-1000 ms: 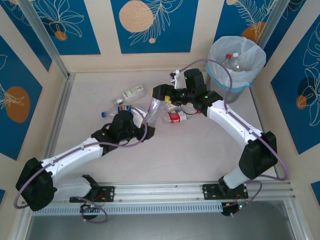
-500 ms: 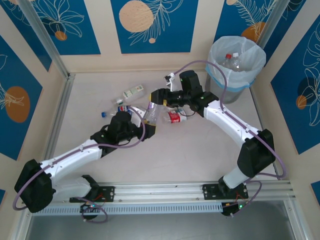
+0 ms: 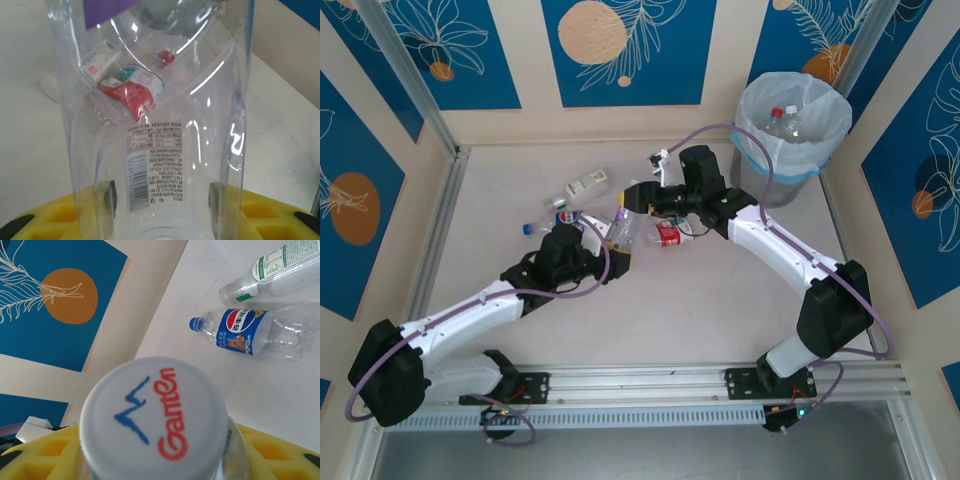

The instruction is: Put the plastic bottles in the bin

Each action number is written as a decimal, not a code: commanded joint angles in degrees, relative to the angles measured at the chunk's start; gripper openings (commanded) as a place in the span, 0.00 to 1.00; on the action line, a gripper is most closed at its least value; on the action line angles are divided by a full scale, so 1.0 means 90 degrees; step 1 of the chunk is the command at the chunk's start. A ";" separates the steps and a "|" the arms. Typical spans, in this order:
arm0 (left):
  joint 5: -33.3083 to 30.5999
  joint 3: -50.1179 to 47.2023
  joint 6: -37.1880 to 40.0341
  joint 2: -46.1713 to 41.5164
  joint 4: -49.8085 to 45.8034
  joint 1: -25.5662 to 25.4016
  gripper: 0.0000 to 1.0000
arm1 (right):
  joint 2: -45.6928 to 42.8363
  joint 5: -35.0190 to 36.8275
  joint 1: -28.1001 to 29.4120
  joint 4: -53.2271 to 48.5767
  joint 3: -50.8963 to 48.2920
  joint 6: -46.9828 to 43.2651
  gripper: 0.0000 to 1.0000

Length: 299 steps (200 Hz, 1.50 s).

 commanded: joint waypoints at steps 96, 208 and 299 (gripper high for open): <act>0.0894 0.0349 -0.0092 0.0105 0.0026 -0.0058 0.87 | -0.0409 0.0151 0.0000 0.0419 -0.0336 -0.0145 0.34; -0.0116 -0.0269 -0.0793 -0.0189 0.1214 -0.0055 0.99 | -0.0717 0.0529 -0.0210 0.0408 -0.0474 -0.0202 0.33; -0.3025 -0.0700 -0.1846 -0.1297 0.0123 -0.0017 0.99 | -0.1292 0.1775 -0.0337 0.0126 -0.0259 -0.1000 0.33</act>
